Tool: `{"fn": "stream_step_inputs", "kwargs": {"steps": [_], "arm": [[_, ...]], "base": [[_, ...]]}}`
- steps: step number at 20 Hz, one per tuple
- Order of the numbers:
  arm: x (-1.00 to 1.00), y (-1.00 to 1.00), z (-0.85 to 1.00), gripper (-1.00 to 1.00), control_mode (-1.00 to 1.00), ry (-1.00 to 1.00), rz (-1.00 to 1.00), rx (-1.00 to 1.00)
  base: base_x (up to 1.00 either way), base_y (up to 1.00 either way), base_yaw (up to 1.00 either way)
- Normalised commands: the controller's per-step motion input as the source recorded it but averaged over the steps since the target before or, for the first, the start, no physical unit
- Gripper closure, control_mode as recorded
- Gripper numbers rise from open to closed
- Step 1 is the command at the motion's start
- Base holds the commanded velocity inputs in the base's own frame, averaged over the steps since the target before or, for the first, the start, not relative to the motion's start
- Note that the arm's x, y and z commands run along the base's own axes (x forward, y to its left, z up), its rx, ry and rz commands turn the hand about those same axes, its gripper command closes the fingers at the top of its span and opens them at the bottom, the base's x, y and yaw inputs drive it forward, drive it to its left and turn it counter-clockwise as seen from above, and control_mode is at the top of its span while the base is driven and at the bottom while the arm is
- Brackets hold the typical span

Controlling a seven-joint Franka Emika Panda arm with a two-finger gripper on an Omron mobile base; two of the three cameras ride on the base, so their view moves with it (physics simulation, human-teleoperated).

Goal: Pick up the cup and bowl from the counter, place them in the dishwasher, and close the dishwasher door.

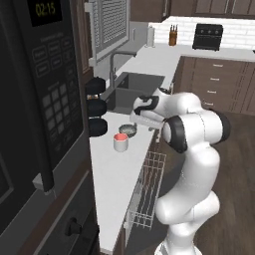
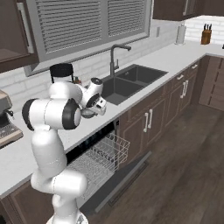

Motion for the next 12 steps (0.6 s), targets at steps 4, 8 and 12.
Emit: {"fn": "stream_step_inputs", "kwargs": {"steps": [4,8,12], "arm": [[0.59,0.13,-0.39,-1.00,-1.00,0.00,0.00,0.00],[0.47,0.03,-0.36,-1.00,-1.00,0.00,0.00,0.00],[0.29,0.00,-0.30,-1.00,-1.00,0.00,0.00,0.00]], "base": [[0.00,0.00,0.00],[0.00,0.00,0.00],[0.00,0.00,0.00]]}}
